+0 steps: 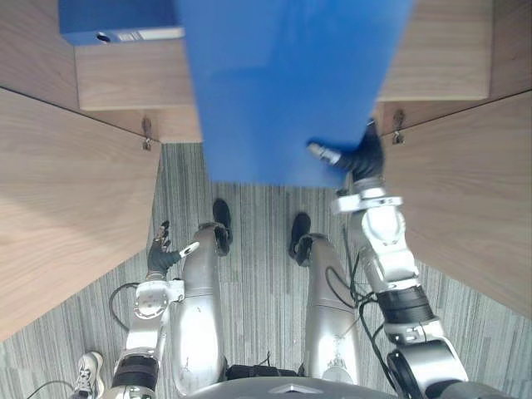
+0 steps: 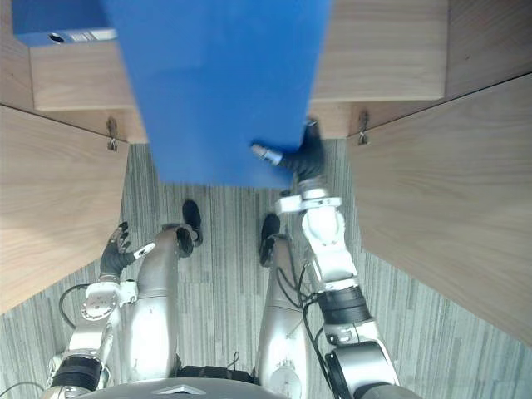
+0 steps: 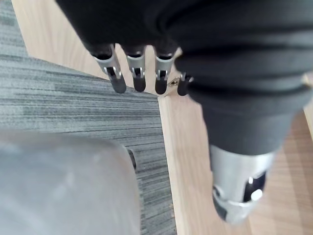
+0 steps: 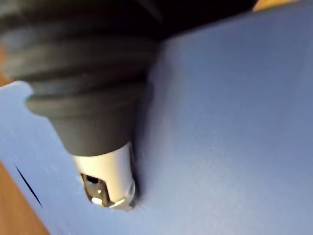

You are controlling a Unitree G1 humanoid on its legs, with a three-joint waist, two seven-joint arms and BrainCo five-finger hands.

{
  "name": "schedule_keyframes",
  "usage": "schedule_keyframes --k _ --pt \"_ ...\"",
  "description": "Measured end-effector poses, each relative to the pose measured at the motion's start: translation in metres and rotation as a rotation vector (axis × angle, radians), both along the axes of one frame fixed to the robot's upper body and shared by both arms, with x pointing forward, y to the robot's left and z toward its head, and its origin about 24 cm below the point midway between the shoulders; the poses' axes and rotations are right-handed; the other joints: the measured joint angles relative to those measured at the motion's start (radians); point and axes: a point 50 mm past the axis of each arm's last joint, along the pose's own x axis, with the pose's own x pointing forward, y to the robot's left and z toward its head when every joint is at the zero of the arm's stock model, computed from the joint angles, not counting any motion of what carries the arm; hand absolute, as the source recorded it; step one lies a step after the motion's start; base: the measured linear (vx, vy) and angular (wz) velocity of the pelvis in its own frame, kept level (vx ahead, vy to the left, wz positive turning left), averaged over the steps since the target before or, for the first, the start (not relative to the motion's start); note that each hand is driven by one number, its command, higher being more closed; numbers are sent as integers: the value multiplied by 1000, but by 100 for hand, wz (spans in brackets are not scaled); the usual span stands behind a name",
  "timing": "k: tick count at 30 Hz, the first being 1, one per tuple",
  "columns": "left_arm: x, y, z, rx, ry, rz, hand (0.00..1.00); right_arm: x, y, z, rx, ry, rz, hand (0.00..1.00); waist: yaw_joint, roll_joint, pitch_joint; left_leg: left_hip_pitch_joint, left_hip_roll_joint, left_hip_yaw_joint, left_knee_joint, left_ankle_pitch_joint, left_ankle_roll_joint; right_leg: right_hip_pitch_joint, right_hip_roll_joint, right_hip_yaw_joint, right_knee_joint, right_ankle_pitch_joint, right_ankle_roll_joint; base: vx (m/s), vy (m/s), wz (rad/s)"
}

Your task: Walk over to the cabinet, pick up the folder, carry it to the office cabinet, place the folder inside the office cabinet, then close the office cabinet door

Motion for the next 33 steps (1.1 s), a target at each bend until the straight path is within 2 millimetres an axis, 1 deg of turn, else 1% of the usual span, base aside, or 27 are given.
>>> schedule_keyframes --k 1,3,6,8,10,13,15,16,17,19,20,22,25,28,33 --pt "0 -1 3 -2 -16 -8 0 2 -8 9 60 -25 -18 100 1 1 1 -19 1 -3 11 0 1 -18 -1 -1 13 -4 -2 23 -39 3" --pt "1 0 10 2 -42 -7 0 5 -16 18 133 -46 -34 100 2 1 2 -35 3 -8 23 1 3 -35 -1 -4 30 -9 -6 31 -56 3" --pt "4 -1 24 7 -105 -10 0 15 -24 26 227 -49 -41 100 6 3 3 -42 5 -15 30 0 1 -43 0 -9 44 -19 -9 25 -69 4" --pt "5 -1 31 10 -139 -10 0 20 -25 31 272 -49 -43 100 9 4 3 -49 5 -18 28 0 0 -50 0 -12 46 -21 -13 9 -71 2" --pt "7 -1 40 -8 -181 -7 0 27 -25 42 317 -61 -26 100 8 4 3 -75 5 -23 28 3 -2 -73 0 -18 47 -20 -15 1 -48 3" --pt "7 -3 45 -29 -202 -5 0 38 -24 48 358 -39 -34 100 10 4 3 -96 4 -37 29 9 -4 -84 -1 -31 47 -20 -16 15 -34 8" --pt "9 -6 43 -39 -197 -8 0 50 -20 52 394 2 -16 100 15 4 3 -101 4 -43 27 11 -8 -85 -1 -37 44 -20 -17 29 -41 6" --pt "13 -7 37 -53 -170 -3 0 60 -15 57 411 35 2 100 17 5 3 -103 3 -42 24 13 -9 -88 -2 -37 44 -21 -17 15 -35 1" --pt "13 -7 35 -55 -161 -1 0 61 -15 58 412 40 3 100 18 5 3 -103 3 -42 24 13 -9 -88 -2 -37 44 -21 -17 7 -34 2" --pt "18 -8 17 -71 -78 37 0 70 -11 73 464 43 17 100 16 5 2 -105 1 -46 21 17 -10 -88 -3 -42 43 -21 -18 -1 -33 5" --pt "19 -7 16 -71 -74 47 0 73 -10 76 487 47 22 100 15 6 2 -107 0 -49 19 19 -10 -88 -4 -45 42 -21 -18 -11 -35 9" --pt "21 -6 13 -84 -63 70 0 80 -9 90 578 53 50 100 17 7 1 -109 -5 -60 5 31 -15 -87 -9 -58 37 -20 -22 -19 -41 13" --pt "25 -7 11 -102 -53 75 0 84 -10 102 671 58 66 100 22 8 0 -110 -13 -71 -19 51 -21 -87 -14 -72 32 -18 -30 -25 -56 15" --pt "29 -9 9 -106 -44 74 0 86 -13 109 746 61 88 100 22 13 -3 -110 -21 -80 -44 71 -25 -87 -20 -86 25 -15 -36 -23 -48 15" --pt "30 -13 2 -113 -12 82 0 90 -20 112 878 84 99 100 23 29 -18 -110 -29 -96 -80 97 -29 -79 -23 -110 2 -7 -47 -21 -31 9"
